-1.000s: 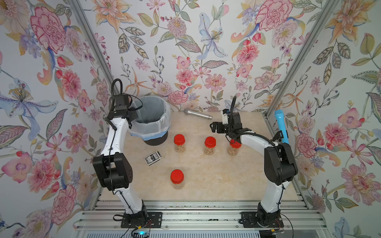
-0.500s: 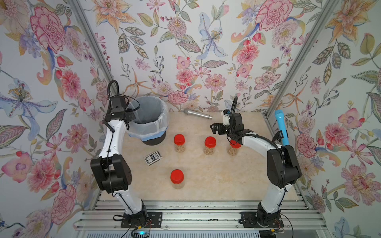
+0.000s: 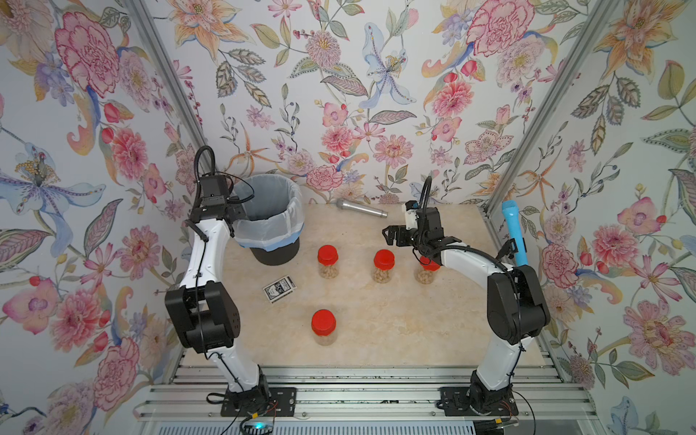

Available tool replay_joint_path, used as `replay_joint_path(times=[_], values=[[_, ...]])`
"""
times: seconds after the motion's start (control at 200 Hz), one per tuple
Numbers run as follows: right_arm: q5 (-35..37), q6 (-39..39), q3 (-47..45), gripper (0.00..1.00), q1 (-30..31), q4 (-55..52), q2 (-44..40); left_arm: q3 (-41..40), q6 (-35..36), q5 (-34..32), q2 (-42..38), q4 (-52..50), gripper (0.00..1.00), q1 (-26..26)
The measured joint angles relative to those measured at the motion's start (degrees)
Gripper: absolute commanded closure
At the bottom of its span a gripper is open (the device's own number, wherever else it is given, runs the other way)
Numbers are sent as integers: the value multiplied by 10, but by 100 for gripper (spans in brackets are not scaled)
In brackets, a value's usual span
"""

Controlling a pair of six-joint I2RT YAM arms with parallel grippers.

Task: Empty moldy peanuts from jars
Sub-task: Move the trash bin to the center of the board.

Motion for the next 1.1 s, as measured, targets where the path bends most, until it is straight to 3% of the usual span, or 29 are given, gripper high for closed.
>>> replay_joint_path(times=[0.025, 0.285, 0.405, 0.831, 1.101], values=[[0, -1, 0, 0, 0, 0, 0, 0, 0, 0, 0, 1, 24, 0], [-3, -14, 3, 0, 1, -5, 0, -48, 12, 14, -30, 51, 5, 0], [-4, -21, 7, 0, 1, -6, 0, -89, 16, 22, -68, 90, 1, 0], [5, -42, 36, 0, 9, -41, -10, -211, 39, 79, -203, 247, 0, 0], [114, -63, 36, 0, 33, -77, -33, -253, 65, 91, -251, 296, 0, -19]])
